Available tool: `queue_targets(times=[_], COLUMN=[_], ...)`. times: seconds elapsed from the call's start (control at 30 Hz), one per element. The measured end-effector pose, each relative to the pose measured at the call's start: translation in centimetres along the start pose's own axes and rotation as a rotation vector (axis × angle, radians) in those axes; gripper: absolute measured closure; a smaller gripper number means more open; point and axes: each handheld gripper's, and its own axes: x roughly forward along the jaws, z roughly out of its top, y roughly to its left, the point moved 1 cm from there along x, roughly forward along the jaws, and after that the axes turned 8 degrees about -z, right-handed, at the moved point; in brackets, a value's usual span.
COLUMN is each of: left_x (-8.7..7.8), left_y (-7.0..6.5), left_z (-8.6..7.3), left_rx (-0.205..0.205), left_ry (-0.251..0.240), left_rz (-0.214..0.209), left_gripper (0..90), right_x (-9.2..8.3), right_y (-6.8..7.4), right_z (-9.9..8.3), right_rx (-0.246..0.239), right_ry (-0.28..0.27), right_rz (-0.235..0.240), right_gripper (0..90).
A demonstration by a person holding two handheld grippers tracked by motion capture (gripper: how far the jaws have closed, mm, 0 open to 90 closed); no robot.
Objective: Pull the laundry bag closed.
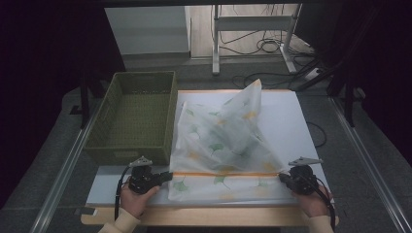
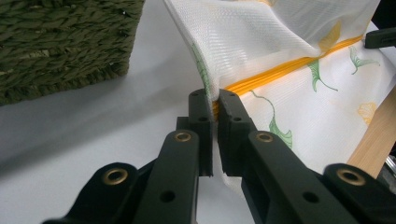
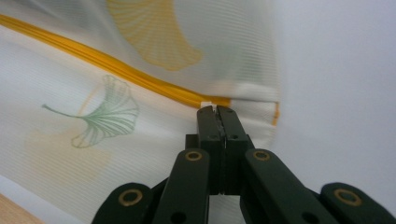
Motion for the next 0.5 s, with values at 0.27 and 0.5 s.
queue_targets(times=[0.27, 0.5], left_x=[0.14, 0.19], left_y=[-0.15, -0.44], left_z=[-0.07, -0.21], left_rx=[0.027, 0.06], left_ry=[0.011, 0.014], left_rz=[0.017, 0.02], left_gripper=[85.5, 84.7], right_x=[0.1, 0.35], right_y=[-0.65, -0.76], right_z=[-0.14, -0.11], right_rx=[0.013, 0.006], right_ry=[-0.002, -0.015], right_rz=[0.016, 0.025], right_gripper=[89.8, 88.9])
